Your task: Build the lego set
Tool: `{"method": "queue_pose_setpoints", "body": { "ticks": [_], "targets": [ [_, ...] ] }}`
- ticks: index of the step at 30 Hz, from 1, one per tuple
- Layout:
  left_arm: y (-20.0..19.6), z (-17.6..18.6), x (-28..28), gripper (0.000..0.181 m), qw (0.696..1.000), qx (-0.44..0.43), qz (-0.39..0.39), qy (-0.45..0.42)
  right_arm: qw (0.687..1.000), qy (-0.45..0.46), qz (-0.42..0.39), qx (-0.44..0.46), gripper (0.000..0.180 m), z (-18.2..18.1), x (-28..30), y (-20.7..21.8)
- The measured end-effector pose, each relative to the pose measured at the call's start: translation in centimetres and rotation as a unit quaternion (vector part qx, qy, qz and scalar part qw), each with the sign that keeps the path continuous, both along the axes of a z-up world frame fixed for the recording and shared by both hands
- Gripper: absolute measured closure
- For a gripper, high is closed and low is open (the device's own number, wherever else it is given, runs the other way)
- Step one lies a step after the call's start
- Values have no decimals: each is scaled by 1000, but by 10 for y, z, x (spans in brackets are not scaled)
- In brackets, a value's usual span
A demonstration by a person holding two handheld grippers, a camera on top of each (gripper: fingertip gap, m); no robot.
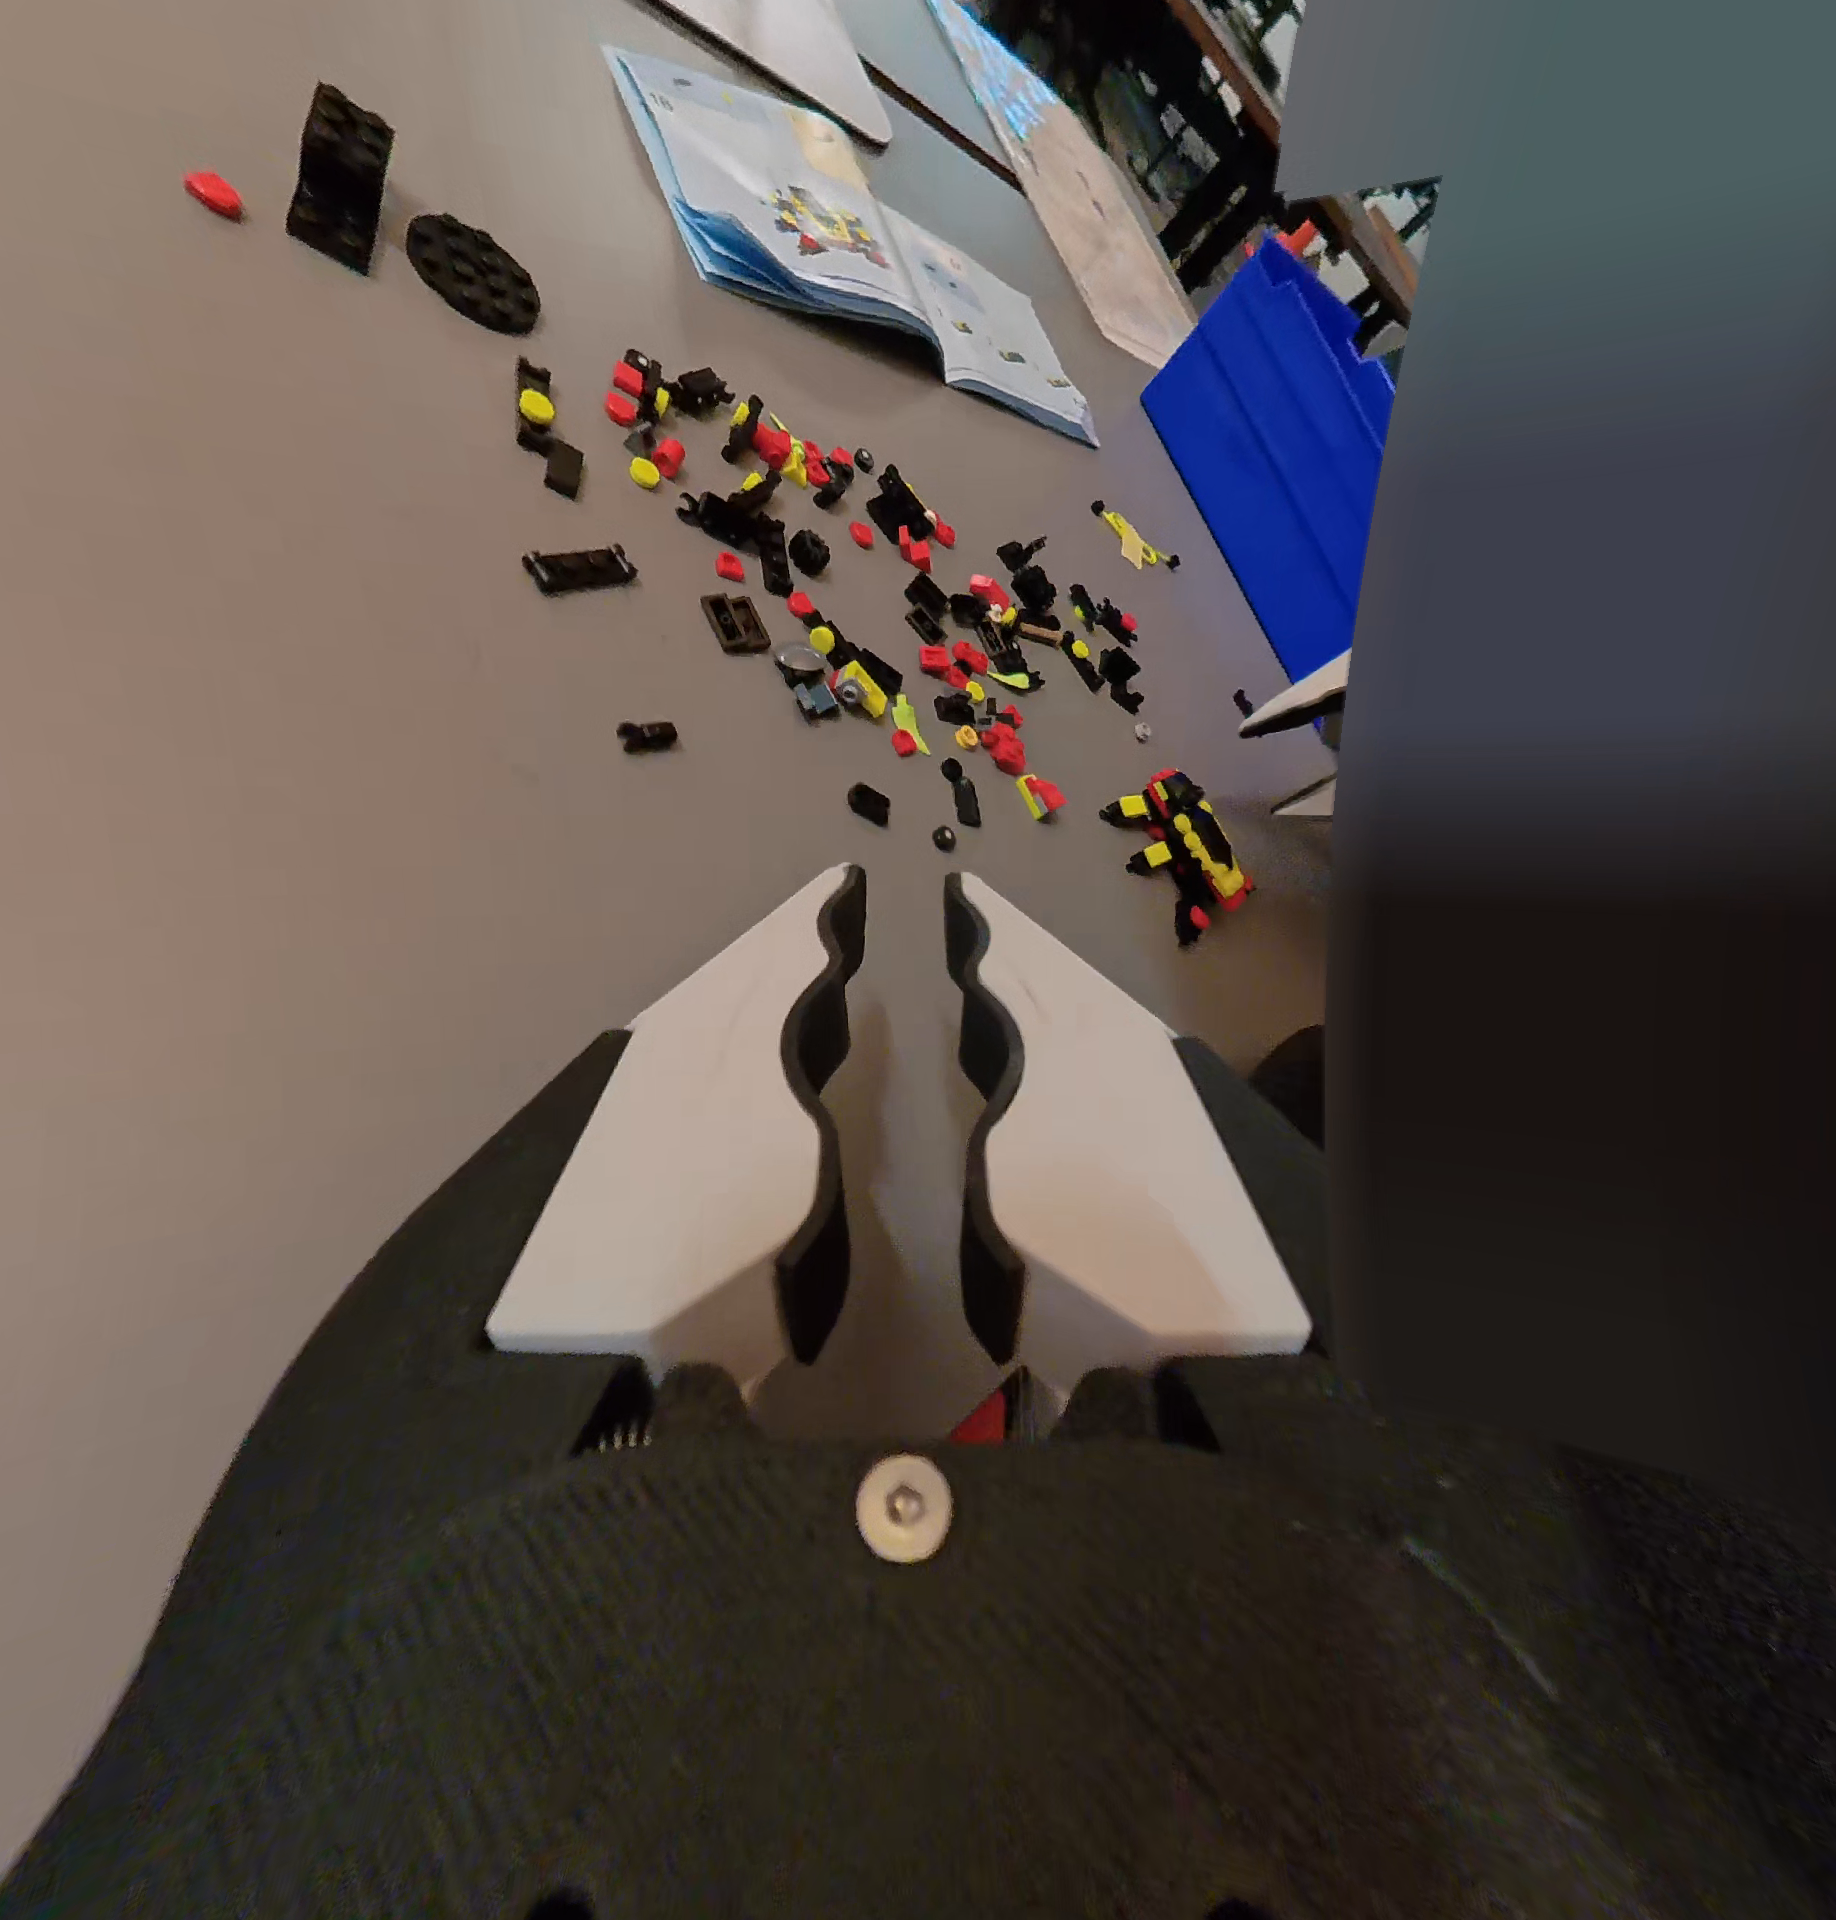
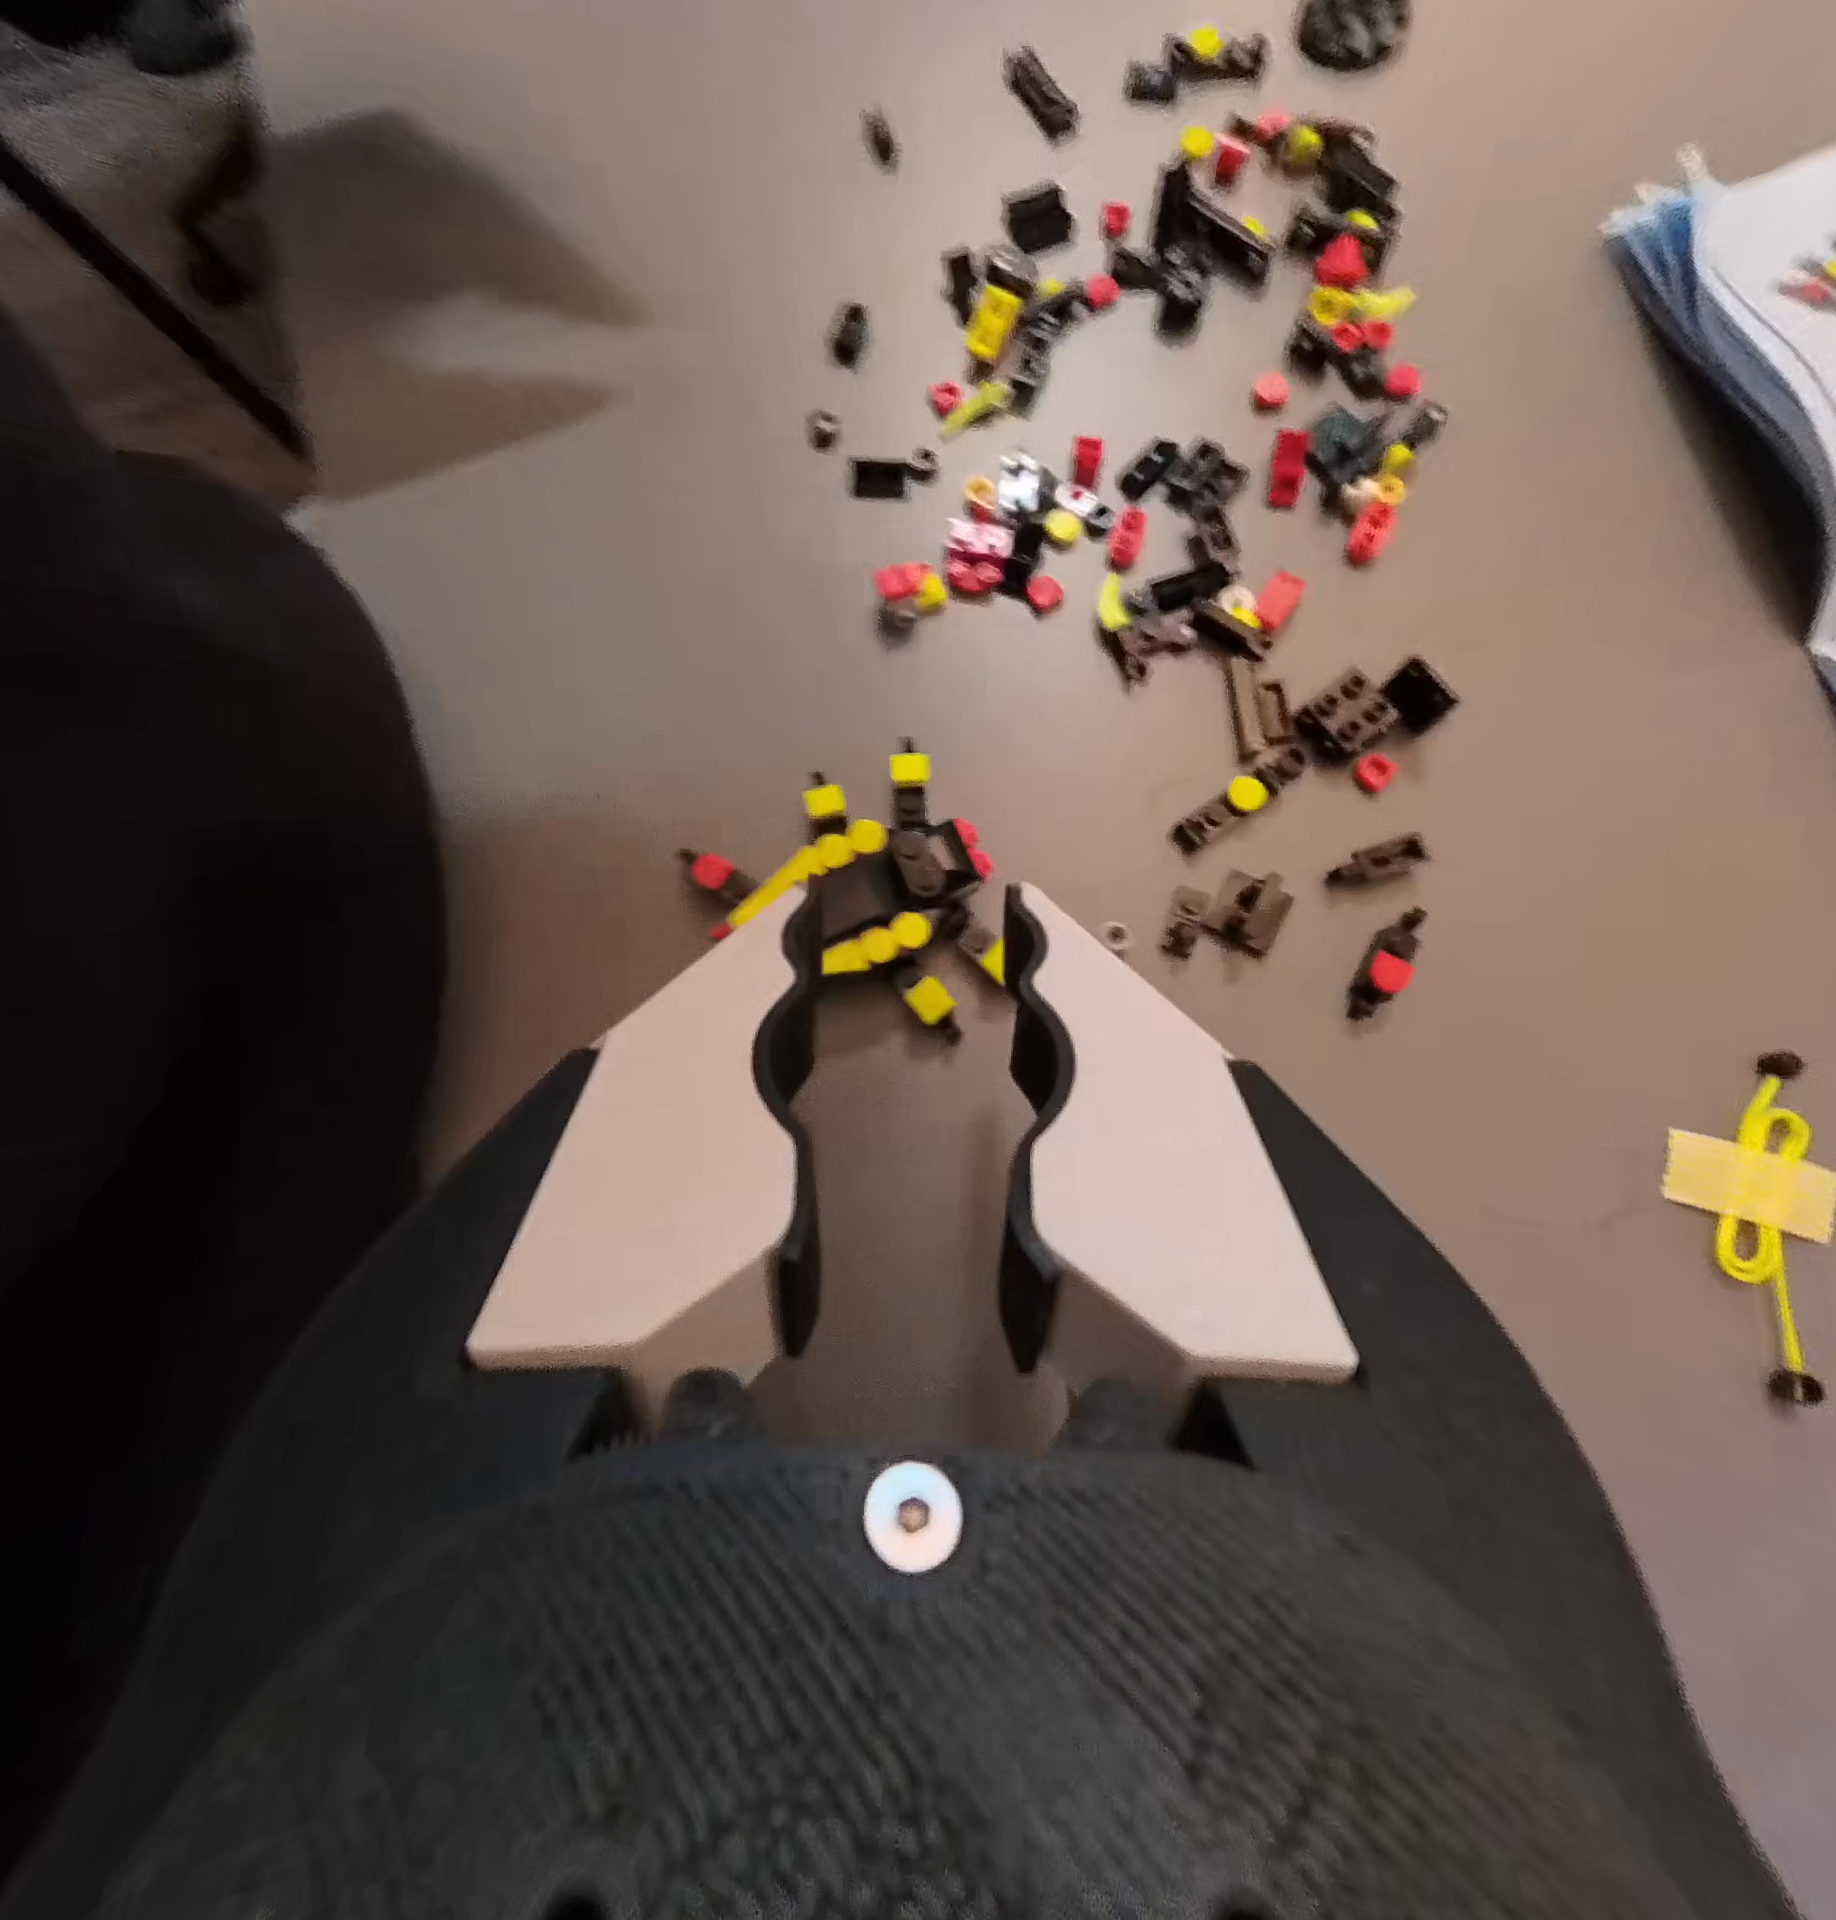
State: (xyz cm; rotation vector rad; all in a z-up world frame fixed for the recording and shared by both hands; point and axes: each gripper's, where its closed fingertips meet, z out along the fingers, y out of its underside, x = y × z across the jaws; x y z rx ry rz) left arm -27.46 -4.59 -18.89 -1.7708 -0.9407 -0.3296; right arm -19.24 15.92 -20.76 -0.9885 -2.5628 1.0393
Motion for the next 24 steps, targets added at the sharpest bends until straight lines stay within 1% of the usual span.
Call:
{"method": "queue_pose_setpoints", "body": {
  "ticks": [2, 4, 8, 13, 17, 20, 22, 24],
  "targets": [
    [0, 0, 5, 165, 1000, 5, -1, -6, 1000, -16, 15, -3, 146, 2, 8, -3],
    [2, 0, 10, 164, 1000, 6, -7, -4, 998, -52, 34, 15, 145, -6, 23, -4],
    [15, -1, 23, 162, 999, -10, -38, 18, 993, -83, 68, 54, 145, -20, 38, -2],
    [38, -10, 45, 156, 994, -41, -98, 35, 990, -111, 87, 24, 146, -26, 51, -4],
    [56, -14, 51, 156, 987, -58, -140, 53, 987, -117, 98, 40, 144, -39, 60, -3],
    [68, -17, 52, 156, 982, -67, -167, 64, 987, -99, 123, 34, 149, -37, 66, -6],
    [77, -18, 53, 156, 978, -69, -187, 67, 987, -87, 136, 28, 149, -34, 71, -9],
    [87, -19, 55, 155, 974, -70, -204, 70, 989, -63, 131, 29, 147, -32, 72, -8]
  ]
}}
